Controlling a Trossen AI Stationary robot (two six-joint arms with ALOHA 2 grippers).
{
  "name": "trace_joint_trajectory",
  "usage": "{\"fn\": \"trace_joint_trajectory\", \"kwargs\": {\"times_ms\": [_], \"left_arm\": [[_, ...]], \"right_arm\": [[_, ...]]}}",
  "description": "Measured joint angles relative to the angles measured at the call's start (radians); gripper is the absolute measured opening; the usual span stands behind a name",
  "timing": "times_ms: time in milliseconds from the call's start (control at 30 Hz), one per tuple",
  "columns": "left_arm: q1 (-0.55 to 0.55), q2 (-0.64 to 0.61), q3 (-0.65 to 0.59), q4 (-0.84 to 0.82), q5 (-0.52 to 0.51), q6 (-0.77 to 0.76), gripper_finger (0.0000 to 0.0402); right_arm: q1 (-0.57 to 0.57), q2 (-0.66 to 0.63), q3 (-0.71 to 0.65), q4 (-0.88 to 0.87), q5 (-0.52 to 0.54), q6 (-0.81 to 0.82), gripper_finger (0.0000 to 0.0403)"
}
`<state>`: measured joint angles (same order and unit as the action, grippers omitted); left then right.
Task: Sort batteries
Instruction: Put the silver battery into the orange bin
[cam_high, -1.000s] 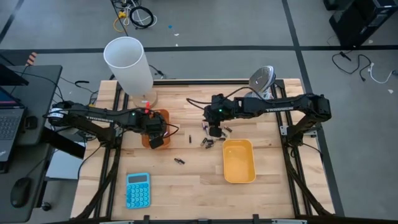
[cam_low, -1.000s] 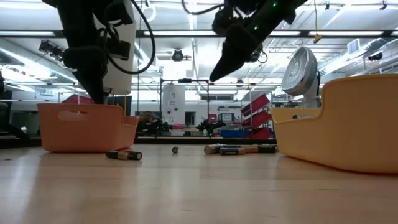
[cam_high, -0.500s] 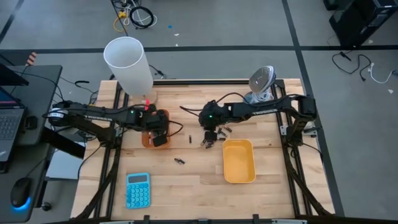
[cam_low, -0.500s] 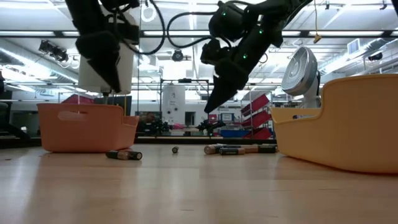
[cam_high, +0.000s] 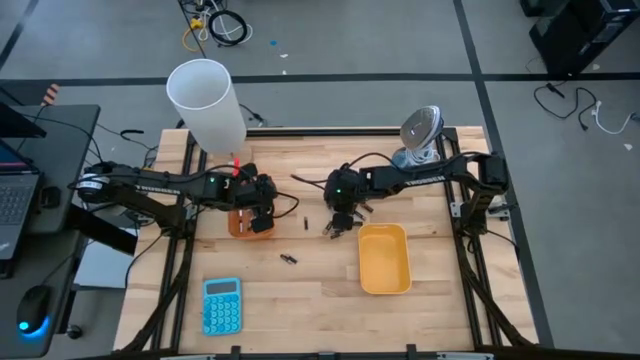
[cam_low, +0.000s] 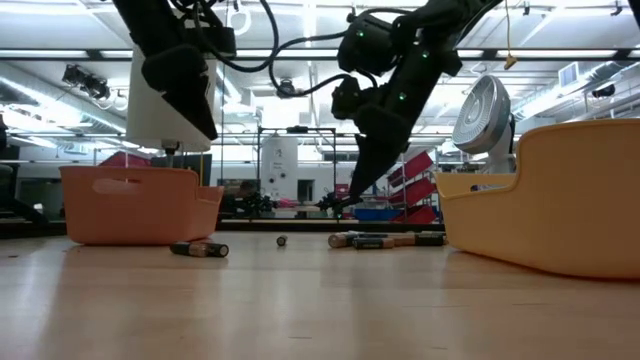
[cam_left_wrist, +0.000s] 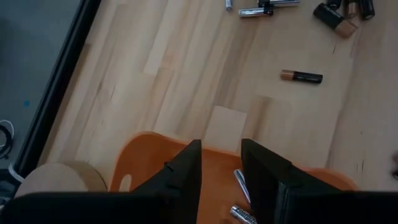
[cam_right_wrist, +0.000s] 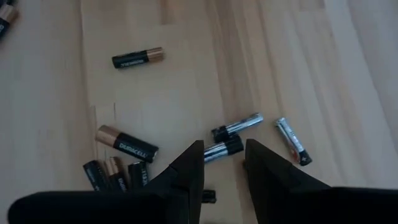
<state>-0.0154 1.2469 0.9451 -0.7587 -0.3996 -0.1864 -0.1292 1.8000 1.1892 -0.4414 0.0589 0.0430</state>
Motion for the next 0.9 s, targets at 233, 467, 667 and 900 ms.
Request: {"fn": "trace_joint_trajectory", "kwargs": {"times_ms": [233,467,667,900], "left_arm": [[0.000,0.000,0.000,-0.002,0.000,0.000,0.0115],[0.000,0.000,0.000,-0.003,0.000,-0.006,0.0115],[0.000,0.000,0.000,-0.007,0.000,-0.007,0.0115],[0.000,0.000,-0.001,-0.019,-0.002,-0.026,0.0115]], "right_arm": [[0.012,0.001,0.000,-0.001,0.042,0.049,0.0103],[0.021,0.009,0.000,-0.003,0.082,0.032,0.0103],[0.041,0.035,0.000,0.003,0.101,0.027,0.0106],[0.044,0.059,0.000,0.027,0.123,0.045,0.0115]]}}
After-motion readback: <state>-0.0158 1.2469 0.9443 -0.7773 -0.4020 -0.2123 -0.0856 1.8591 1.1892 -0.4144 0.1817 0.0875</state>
